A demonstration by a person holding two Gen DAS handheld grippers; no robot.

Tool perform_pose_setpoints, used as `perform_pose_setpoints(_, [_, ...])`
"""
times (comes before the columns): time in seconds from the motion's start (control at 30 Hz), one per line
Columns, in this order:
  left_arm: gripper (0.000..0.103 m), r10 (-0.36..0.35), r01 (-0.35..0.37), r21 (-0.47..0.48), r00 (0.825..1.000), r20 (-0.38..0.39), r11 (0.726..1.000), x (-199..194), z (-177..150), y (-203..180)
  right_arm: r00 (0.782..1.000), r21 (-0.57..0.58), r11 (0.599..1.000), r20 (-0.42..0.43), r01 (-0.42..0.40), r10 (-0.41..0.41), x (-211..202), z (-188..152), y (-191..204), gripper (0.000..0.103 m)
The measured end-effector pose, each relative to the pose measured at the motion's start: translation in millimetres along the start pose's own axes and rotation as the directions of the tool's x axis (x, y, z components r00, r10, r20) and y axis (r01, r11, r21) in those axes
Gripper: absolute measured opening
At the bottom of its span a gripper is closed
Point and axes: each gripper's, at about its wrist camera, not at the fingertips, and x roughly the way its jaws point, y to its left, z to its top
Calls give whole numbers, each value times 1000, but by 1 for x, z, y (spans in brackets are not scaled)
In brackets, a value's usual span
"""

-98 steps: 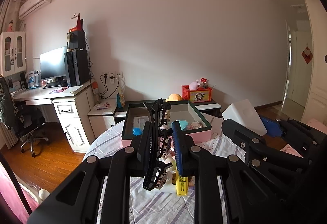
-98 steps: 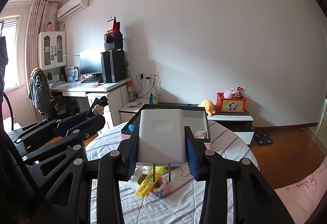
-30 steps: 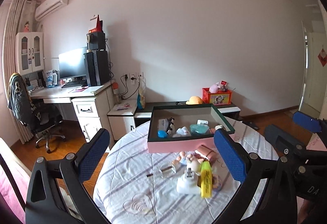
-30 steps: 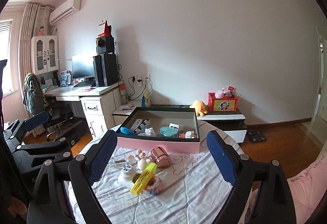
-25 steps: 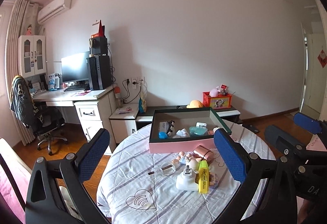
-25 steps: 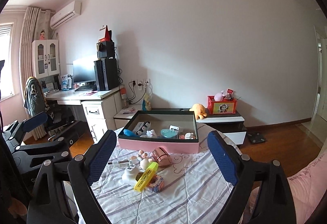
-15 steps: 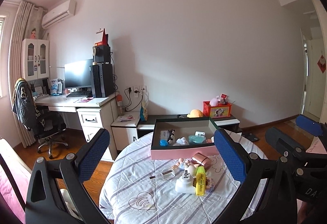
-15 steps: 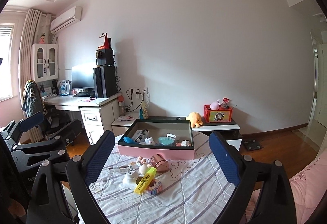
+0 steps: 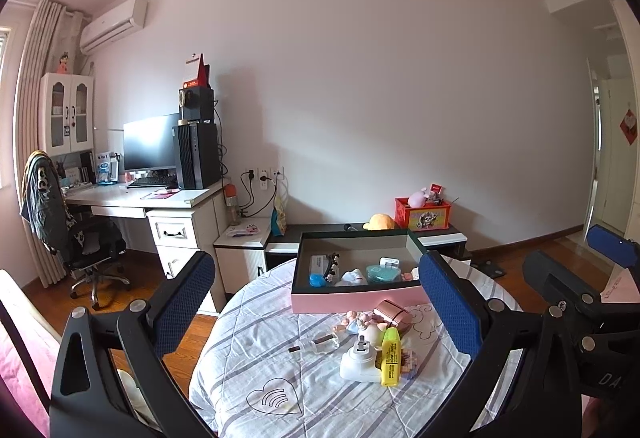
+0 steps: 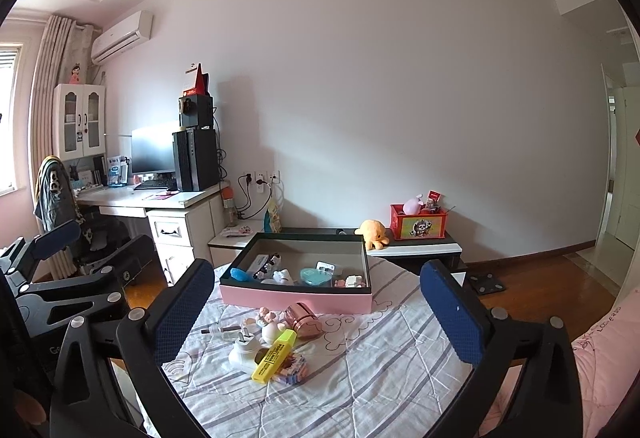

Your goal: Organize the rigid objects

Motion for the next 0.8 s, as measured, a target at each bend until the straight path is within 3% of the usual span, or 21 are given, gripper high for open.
perform_pose_setpoints(0.27, [103,-3,4,6,999,-43,1000,28,-9,-2,999,1,1000,-54,-1,1,25,-8,-2,103])
perform_pose_setpoints(0.4, [103,-33,35,8,993,-109,999,52,-24,1,993,-13,1000,-116,7,-9,50,-22,-2,103])
perform_pose_setpoints(0.63, [103,-30,26,-16,958,-284,1000,105,-67,17,964,6,1000,-264,30,-27,102,-61,-12,103])
perform_pose_setpoints(0.8, [103,-24,15,-27,916,-401,1000,144,-98,24,939,17,999,-342,42,-34,135,-83,-20,103])
